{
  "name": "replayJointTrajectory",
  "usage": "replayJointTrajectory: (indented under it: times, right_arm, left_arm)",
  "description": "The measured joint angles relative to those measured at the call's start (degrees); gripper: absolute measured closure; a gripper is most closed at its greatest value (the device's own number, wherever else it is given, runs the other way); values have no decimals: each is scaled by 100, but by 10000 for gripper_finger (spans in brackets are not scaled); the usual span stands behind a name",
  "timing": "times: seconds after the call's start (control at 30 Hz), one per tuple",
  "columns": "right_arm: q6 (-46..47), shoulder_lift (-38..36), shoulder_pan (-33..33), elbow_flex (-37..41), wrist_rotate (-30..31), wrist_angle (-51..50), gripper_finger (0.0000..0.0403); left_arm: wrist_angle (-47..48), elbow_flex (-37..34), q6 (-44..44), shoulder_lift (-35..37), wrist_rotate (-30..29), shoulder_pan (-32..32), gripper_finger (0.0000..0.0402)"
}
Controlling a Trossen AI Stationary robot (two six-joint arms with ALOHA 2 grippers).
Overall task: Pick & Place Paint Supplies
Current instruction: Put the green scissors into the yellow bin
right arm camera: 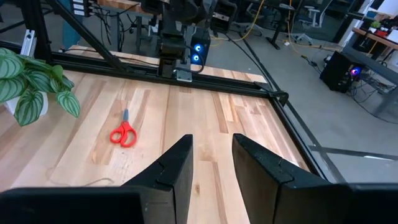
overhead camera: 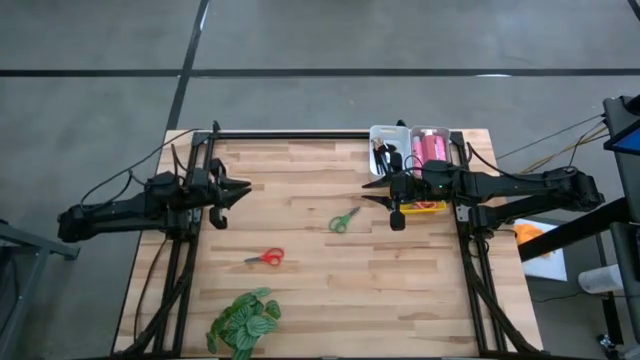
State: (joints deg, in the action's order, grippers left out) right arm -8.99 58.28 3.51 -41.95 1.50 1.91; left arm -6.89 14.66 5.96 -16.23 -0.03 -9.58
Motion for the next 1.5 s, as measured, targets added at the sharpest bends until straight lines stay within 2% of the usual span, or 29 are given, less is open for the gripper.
replayJointTrajectory:
  times: [0.77, 1.0, 1.2, 1.27, 1.37, 1.5]
  right_arm:
    - [-67, 0, 2, 0, 2, 7, 294]
    - [-2712, -2, 11, 3, 2, 97, 294]
    - [-4376, -2, 13, 4, 0, 138, 294]
    - [-4646, -2, 13, 4, -2, 140, 294]
    - [-4541, -2, 13, 3, -4, 134, 294]
    - [-3292, -2, -24, -1, -48, 155, 294]
  left_arm:
    - [120, 0, 4, -4, 0, 0, 321]
    - [120, 0, 4, -4, 0, 0, 321]
    - [120, 0, 4, -4, 0, 0, 321]
    - [122, 0, 4, -4, 0, 0, 321]
    - [122, 0, 4, -4, 0, 0, 321]
    - [122, 0, 4, -4, 0, 0, 321]
